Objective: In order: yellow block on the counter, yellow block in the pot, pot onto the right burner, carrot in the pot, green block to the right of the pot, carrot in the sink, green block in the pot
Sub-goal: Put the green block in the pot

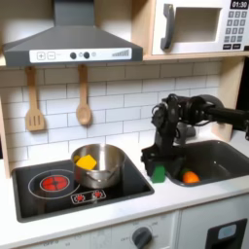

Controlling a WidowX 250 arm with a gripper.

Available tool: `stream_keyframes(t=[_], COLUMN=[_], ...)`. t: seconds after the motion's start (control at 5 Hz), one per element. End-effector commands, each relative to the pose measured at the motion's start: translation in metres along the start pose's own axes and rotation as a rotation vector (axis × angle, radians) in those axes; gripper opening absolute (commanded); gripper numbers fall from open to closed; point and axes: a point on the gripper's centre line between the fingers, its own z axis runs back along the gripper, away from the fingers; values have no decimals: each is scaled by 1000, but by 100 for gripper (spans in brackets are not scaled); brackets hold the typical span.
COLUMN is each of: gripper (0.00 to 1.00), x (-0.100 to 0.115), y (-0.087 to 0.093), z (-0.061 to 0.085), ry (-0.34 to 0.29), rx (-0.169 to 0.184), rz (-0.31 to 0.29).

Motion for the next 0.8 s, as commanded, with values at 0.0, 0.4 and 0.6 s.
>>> stream_keyframes(t=[0.0,0.4,0.6], gripper=[100,0,0], x=[3,3,2], y=[2,2,2], z=[0,2,3], ry=[-10,-24,-32], rx=[10,12,9], rz=[-1,-8,-19])
